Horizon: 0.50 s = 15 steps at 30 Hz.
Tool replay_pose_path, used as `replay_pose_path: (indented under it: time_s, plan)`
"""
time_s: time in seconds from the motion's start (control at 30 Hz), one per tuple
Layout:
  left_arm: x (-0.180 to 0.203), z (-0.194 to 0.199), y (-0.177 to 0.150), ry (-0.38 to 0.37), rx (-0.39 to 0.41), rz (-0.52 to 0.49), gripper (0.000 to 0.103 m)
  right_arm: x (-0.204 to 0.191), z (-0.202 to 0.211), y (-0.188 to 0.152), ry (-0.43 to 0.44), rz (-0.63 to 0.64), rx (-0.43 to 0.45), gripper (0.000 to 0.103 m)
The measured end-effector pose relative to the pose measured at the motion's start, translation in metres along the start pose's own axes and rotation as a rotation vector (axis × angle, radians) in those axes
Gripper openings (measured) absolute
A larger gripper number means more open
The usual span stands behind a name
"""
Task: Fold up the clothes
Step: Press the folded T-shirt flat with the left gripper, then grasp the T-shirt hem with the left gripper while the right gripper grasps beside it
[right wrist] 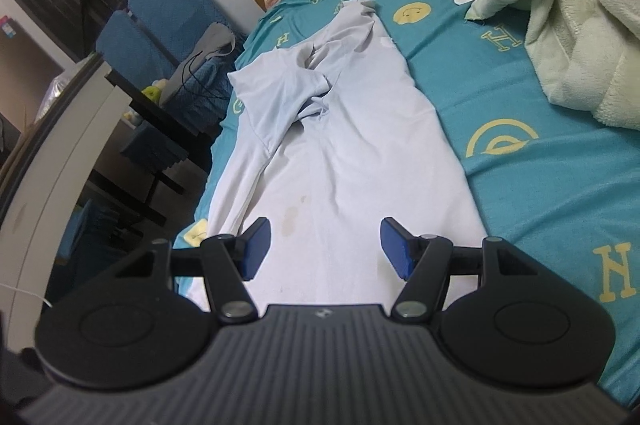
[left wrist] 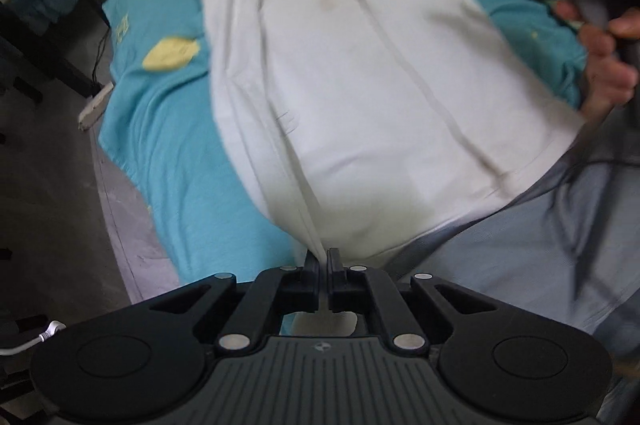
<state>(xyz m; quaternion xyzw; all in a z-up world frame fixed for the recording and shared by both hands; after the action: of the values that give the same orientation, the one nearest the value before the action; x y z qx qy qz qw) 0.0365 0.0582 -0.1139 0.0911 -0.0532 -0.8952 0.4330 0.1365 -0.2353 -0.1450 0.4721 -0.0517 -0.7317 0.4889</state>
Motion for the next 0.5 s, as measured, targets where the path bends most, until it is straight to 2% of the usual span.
replay_pose_path:
  time_s: [0.1,0.2,0.3,0.4,0.47,0.5]
  plan:
    - [0.049,0.009,0.016,-0.018,0.024,0.007,0.004,0.007,0.005,0.005,0.006,-0.032,0.013,0.064]
    - [0.083,-0.007,0.025,-0.042,0.037,0.029,0.004,0.012,0.009,0.009,0.015,-0.057,0.024,0.065]
    - [0.086,-0.019,0.021,-0.082,0.047,0.069,0.004,0.015,0.010,0.011,0.022,-0.058,0.018,0.065]
    - [0.089,-0.030,0.018,-0.122,0.057,0.109,0.006,0.019,0.009,0.006,0.017,-0.027,-0.028,0.065]
    - [0.091,-0.038,0.015,-0.149,0.063,0.136,0.014,0.022,0.007,0.001,0.005,-0.002,-0.064,0.065]
    - [0.092,-0.042,0.014,-0.162,0.067,0.150,0.026,0.025,0.007,0.000,-0.002,0.005,-0.073,0.065]
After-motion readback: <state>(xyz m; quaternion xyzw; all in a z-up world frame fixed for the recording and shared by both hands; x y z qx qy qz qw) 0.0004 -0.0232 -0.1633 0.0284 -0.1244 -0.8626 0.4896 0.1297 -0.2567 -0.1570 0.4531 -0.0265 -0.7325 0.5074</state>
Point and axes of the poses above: each gripper's, at about its wrist camera, not at the fingertips, and z roughly against the way its jaws point, x to its right, y to its top, the point moved 10 cm from there along -z, roughly the way its jaws point, and after that the axes turned 6 degrees about y, right-handed, at the moved point
